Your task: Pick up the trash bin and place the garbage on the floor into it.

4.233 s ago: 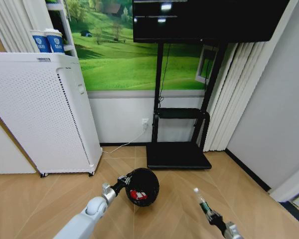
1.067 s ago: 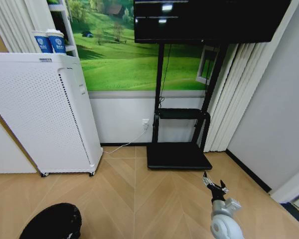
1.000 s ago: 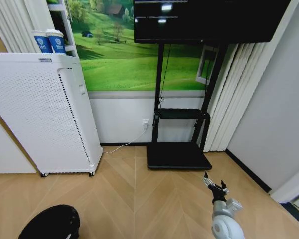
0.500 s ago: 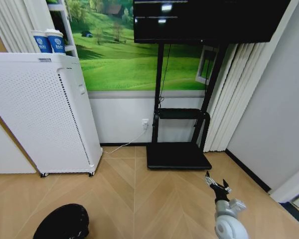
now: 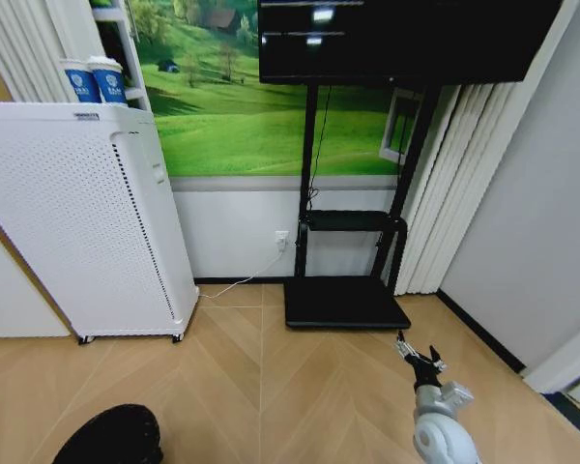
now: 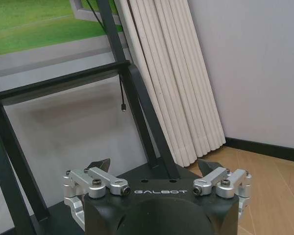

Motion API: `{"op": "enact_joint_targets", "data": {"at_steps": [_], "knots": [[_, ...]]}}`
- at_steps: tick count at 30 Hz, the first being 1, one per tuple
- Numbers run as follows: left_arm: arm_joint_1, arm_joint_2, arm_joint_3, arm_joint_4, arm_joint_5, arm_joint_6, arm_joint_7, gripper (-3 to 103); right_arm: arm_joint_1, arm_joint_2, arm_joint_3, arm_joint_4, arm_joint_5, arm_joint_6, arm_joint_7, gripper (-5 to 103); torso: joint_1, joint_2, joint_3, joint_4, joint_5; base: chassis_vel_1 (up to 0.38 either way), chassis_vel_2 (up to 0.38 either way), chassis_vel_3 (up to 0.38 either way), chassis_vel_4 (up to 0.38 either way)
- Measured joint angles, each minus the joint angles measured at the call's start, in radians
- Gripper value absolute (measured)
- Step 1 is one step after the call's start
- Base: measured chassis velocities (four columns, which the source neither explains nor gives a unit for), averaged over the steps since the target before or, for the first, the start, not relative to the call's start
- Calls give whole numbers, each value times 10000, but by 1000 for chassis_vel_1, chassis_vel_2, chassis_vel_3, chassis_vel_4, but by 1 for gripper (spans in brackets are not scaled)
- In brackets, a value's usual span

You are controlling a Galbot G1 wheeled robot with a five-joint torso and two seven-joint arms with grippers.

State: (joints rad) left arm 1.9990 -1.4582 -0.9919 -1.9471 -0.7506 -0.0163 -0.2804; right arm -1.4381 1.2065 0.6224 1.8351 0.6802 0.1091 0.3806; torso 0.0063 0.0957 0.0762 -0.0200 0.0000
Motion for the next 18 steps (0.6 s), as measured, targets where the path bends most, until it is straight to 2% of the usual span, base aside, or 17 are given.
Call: {"op": "enact_joint_targets", "data": {"at_steps": [4, 5, 8, 11, 14, 15, 17, 18], "knots": [[-17, -32, 33, 25, 68, 14, -66, 6, -43, 47, -25, -5, -3, 1, -13, 100, 0, 0, 0, 0, 0, 0, 0, 0, 0], [-23, -36, 43, 36, 112, 52, -78, 16, -103, 53, -25, -5, -7, 15, -31, 100, 0, 0, 0, -1, -2, 0, 0, 0, 0], [-33, -35, 43, 42, 173, 95, -77, 22, -156, 46, -8, -5, -11, 47, -53, 100, 0, 0, 0, -2, 1, 0, 0, 0, 0], [-60, 9, 26, 109, 333, 135, 14, 38, -261, 9, 86, -40, -8, 135, -69, 100, 0, 0, 0, -2, -1, 0, 0, 0, 0], [-16, 47, 25, 39, 429, 215, 63, 43, -290, -10, 140, -40, 0, 150, -69, 100, 0, 0, 0, -2, -2, 0, 0, 0, 0], [51, 63, 19, -44, 689, 209, 172, 49, -296, -28, 178, -47, 6, 153, -70, 100, 0, 0, 0, -3, -1, 0, 0, 0, 0], [303, 61, 84, -171, 1582, -192, 447, 60, -224, -138, 151, -154, 130, 98, -66, 100, 1, 0, 0, -6, -2, 0, 0, 0, 0], [303, 61, 84, -171, 1582, -192, 447, 60, -224, -138, 151, -154, 130, 98, -66, 100, 1, 0, 0, -6, -2, 0, 0, 0, 0]]}}
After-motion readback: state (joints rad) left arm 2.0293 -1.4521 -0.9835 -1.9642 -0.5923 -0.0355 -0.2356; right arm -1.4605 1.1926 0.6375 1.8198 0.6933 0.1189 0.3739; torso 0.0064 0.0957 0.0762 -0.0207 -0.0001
